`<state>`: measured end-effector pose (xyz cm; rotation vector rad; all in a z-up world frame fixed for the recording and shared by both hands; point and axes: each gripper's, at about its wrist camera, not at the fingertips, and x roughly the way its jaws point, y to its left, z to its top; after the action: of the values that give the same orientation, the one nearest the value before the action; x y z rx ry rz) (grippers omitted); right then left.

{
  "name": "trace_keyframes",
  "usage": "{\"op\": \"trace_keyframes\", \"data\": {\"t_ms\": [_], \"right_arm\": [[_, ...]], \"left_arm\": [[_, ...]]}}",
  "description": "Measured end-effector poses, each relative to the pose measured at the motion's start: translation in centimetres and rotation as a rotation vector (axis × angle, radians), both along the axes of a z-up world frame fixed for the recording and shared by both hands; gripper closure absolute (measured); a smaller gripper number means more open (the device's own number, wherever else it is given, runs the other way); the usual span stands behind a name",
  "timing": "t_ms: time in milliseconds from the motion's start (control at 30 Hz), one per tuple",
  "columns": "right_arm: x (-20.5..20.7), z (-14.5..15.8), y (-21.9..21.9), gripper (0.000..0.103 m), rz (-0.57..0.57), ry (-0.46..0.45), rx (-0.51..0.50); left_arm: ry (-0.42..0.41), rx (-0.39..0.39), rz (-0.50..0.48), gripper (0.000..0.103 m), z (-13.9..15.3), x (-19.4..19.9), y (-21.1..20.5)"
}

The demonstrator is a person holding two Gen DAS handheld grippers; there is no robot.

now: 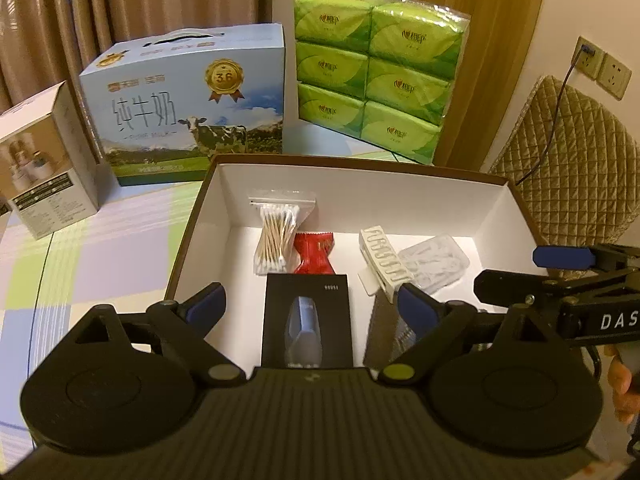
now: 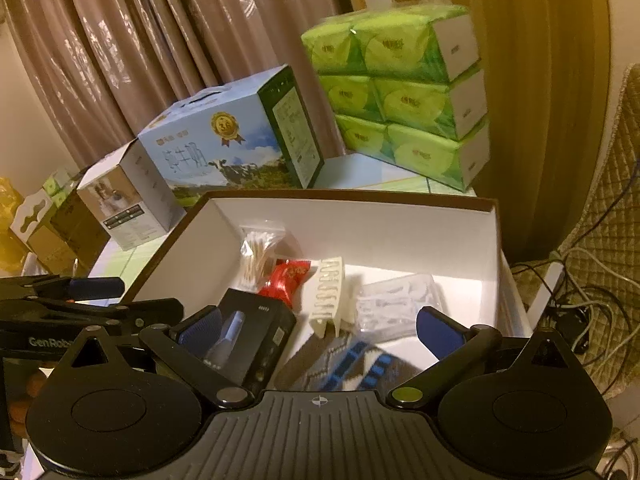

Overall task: Organize objects
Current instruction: 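Open both grippers to release the packet and rack in the box, then withdraw both grippers from the box back over the table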

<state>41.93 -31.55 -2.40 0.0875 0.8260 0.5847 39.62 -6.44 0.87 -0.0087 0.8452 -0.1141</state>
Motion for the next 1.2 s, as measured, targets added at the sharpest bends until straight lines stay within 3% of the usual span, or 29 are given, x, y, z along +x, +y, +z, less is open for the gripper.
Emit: {"op": "trace_keyframes", "data": {"t_ms": [667,1200], "right_arm": [[-8.4,1.7,-1.4,0.002,0.012,-0.012,0.019],[-13.5,0.2,-0.4,0.002,0.055,0.028,-0.003]], "left_arm": [[-0.002,-0.059,0.094,0.012,2.0,-9.8,2.2],[0.061,-0.068,0.156,0.012,-0.3,-16.5,5.0]]}}
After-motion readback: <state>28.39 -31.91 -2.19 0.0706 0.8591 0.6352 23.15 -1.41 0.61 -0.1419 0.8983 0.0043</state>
